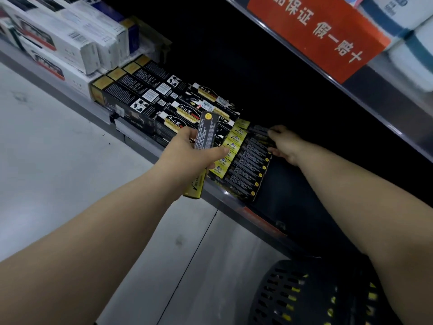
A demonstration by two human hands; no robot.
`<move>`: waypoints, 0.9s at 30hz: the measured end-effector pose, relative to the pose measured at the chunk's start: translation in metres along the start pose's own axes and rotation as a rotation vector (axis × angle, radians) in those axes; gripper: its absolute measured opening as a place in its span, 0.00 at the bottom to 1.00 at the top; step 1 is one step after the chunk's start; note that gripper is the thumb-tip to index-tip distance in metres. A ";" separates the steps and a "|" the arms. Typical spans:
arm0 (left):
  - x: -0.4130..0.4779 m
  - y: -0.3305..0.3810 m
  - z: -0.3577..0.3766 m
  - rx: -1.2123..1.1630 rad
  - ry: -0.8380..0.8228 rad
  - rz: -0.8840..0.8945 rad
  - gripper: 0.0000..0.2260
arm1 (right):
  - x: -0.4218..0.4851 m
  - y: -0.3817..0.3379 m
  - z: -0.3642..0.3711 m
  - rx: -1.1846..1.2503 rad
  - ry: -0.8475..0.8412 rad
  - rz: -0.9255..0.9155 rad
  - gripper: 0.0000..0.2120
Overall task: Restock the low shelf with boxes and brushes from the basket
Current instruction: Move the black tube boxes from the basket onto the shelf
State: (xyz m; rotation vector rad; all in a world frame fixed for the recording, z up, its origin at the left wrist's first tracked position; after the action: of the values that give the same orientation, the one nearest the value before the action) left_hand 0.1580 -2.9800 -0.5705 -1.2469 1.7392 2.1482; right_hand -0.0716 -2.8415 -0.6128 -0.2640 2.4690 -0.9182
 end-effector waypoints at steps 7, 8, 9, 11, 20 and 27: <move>0.002 -0.001 0.001 0.120 0.009 0.043 0.19 | 0.008 0.008 0.012 -0.385 -0.103 -0.161 0.21; 0.002 -0.001 0.002 0.130 0.014 0.050 0.19 | 0.008 0.009 0.013 -0.437 -0.134 -0.165 0.24; 0.003 -0.002 0.002 0.140 0.017 0.051 0.18 | 0.008 0.009 0.012 -0.487 -0.171 -0.168 0.27; 0.003 -0.002 0.002 0.170 0.022 0.045 0.17 | 0.006 0.008 0.009 -0.598 -0.242 -0.180 0.31; -0.003 0.003 -0.002 0.408 0.073 0.214 0.09 | -0.082 -0.067 -0.006 -0.532 -0.561 -0.511 0.47; -0.017 0.006 0.004 0.672 0.041 0.385 0.16 | -0.145 -0.074 -0.006 -0.847 -0.331 -0.852 0.15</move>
State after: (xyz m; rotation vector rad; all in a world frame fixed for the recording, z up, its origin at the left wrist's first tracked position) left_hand 0.1639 -2.9720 -0.5553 -0.8236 2.5727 1.4373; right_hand 0.0509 -2.8452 -0.5059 -1.6750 2.2525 0.0090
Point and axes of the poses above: each hand's wrist, its own x-axis towards the middle knuckle, its own z-axis out of the palm, y = z × x, the point moved 1 cm from there along x, towards the middle knuckle, and after that the axes turned 11 degrees about -z, right-handed, at the moved point
